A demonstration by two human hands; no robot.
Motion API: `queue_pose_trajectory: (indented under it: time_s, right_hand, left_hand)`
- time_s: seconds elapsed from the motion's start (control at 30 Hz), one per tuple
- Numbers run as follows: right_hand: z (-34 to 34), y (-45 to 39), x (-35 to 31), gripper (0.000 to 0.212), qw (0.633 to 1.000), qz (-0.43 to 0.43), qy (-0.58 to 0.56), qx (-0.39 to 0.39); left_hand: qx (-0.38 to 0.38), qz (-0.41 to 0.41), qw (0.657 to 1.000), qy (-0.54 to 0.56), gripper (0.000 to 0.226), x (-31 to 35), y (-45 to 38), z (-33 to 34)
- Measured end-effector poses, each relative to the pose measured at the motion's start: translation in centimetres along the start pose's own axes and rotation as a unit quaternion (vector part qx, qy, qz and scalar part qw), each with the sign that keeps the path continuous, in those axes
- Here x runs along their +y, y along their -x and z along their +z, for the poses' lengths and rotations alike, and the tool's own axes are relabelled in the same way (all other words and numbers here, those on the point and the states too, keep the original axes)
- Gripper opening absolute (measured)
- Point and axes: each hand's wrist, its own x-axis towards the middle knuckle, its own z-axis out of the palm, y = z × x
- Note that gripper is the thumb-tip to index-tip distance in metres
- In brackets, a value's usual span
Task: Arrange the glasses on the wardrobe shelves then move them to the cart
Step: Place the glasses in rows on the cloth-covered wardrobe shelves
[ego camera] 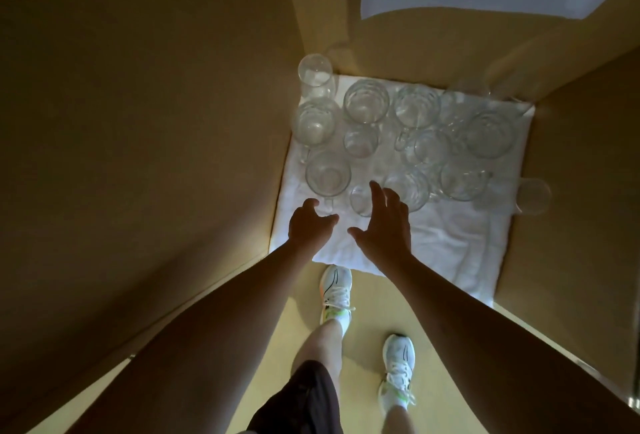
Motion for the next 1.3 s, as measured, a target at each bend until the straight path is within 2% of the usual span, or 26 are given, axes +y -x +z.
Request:
queue_pose_trajectory:
  time_s: [0.27,0.43,0.67,0.87,0.97,1.1,1.3]
  right_hand:
    - [0.7,-1.4,0.6,0.081,0.996,-0.032,-0.046,0.072]
    - [1.2,-2.0,1.1,0.087,0.996,-0.032,-0.021,0.075]
    - [0.9,-1.6,1.4,0.081,0.996,-0.034,-0.017,0.077]
    - [0.0,0.7,1.2,0.081,0.996,-0.039,-0.043,0.072]
    - [-1.1,2.0,0.9,0.078,0.996,-0.021,-0.06,0.054]
    - [-3.3,3.9,0.2,0.074,0.996,-0.019,-0.069,0.058]
    - [-7.7,8.1,-0.7,0.084,0.992,-0.036,-0.086,0.089]
  left_hand:
    - [-0.001,-0.051,0.996,0.079,0.054,0.7,-3.2,1.4]
    - [-0.02,-0.093,0.985,0.146,0.041,1.1,-4.2,2.6]
    - [0.021,-0.078,0.981,0.175,0.034,0.7,-3.1,2.5]
    - [0.045,-0.066,0.991,0.103,0.024,-0.2,-0.5,1.8]
    - [0.032,-0.064,0.994,0.081,0.024,-0.4,1.0,1.2]
    - [0.02,-0.051,0.984,0.171,0.03,-0.4,3.9,0.3]
    - [0.038,-0.018,0.968,0.246,0.032,0.1,9.6,-1.2]
